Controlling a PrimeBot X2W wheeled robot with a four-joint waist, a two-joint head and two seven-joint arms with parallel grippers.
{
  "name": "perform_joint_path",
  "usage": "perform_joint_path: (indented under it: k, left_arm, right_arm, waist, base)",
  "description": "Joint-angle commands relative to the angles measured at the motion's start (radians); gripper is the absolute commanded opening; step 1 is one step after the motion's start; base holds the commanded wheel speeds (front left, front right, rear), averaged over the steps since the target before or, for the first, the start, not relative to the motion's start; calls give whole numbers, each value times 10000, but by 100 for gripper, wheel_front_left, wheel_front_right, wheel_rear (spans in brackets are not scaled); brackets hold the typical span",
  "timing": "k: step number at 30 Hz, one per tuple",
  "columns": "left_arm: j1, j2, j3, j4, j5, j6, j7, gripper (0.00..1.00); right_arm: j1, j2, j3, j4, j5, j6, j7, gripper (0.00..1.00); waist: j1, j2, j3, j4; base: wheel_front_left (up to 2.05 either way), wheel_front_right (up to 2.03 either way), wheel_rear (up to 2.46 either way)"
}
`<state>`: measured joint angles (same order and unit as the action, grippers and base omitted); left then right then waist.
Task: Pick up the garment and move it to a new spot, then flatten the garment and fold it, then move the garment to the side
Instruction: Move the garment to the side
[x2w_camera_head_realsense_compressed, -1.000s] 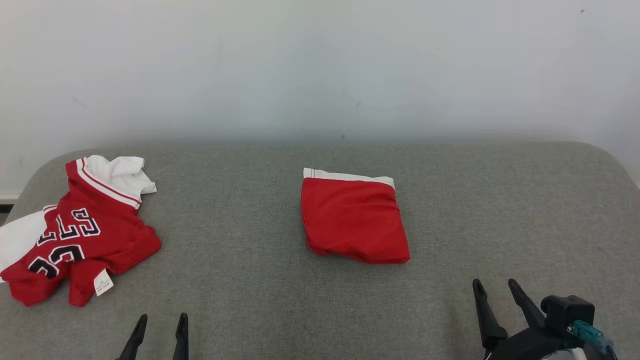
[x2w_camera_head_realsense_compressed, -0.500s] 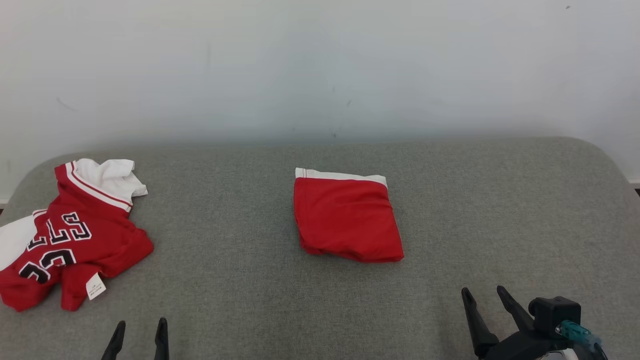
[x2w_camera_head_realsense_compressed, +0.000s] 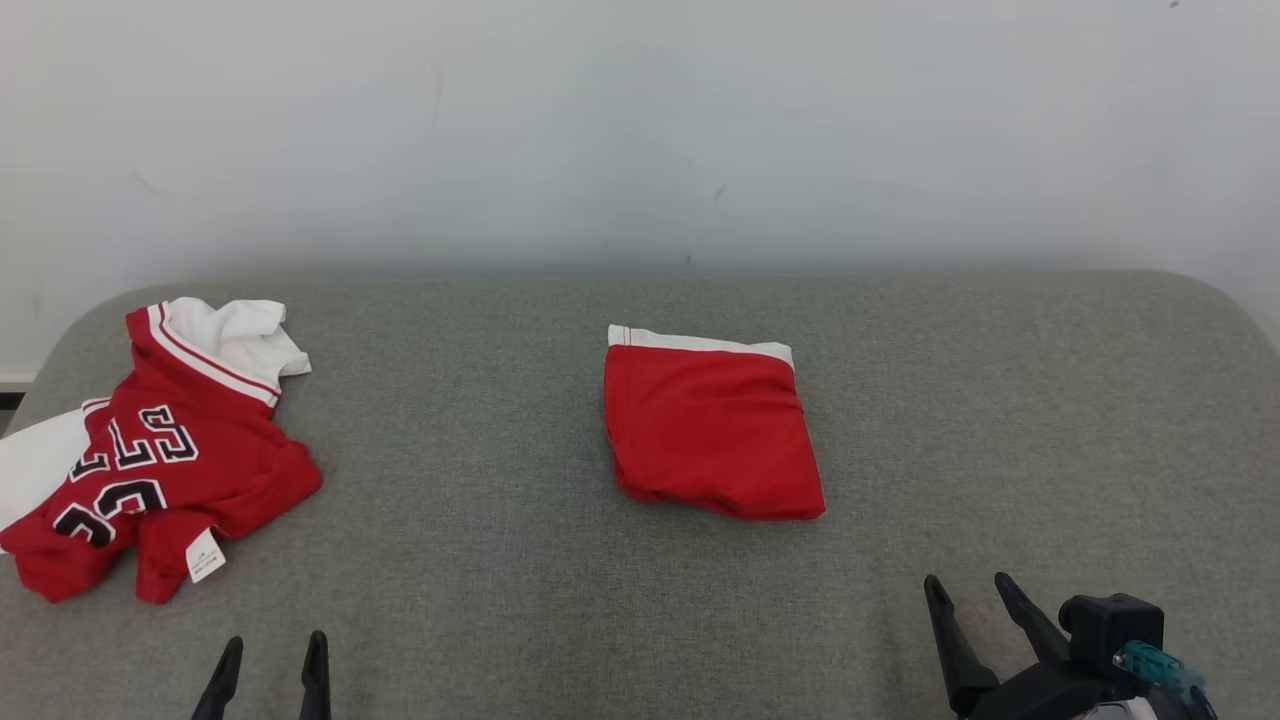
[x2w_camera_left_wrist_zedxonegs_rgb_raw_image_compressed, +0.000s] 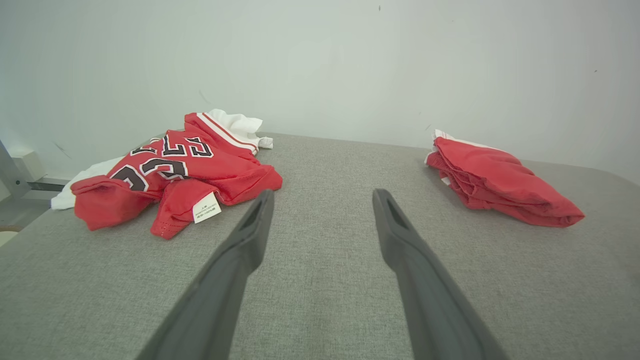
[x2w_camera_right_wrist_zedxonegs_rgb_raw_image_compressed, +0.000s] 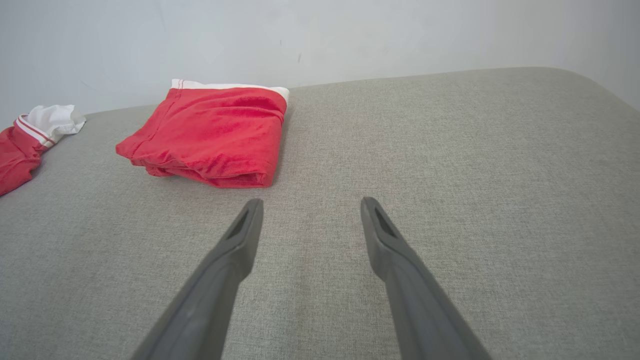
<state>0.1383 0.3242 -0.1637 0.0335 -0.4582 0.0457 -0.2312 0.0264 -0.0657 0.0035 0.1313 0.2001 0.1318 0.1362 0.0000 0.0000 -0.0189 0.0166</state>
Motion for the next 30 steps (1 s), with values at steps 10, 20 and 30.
perform_joint_path:
  k: [10,20,30]
  left_arm:
    - [51,57,-126,-374,-24,82,91,100]
    - [-568,-38,-475,-552,110,-85,152,100]
    - [-1316,-271,-896,-225,168,-346,35,100]
  right_arm:
    - [-877,-174,291,281,244,-23,1249,100]
    - [-4820,103,-857,2682,434,-21,3901,100]
    - [-7730,145,-2022,6643,-714,-21,4420,100]
  waist:
    - [0,0,250,296]
    - [0,0,1096,972]
    - [0,0,1958,1912]
  base:
    - [0,0,0]
    - [0,0,0]
    - [0,0,0]
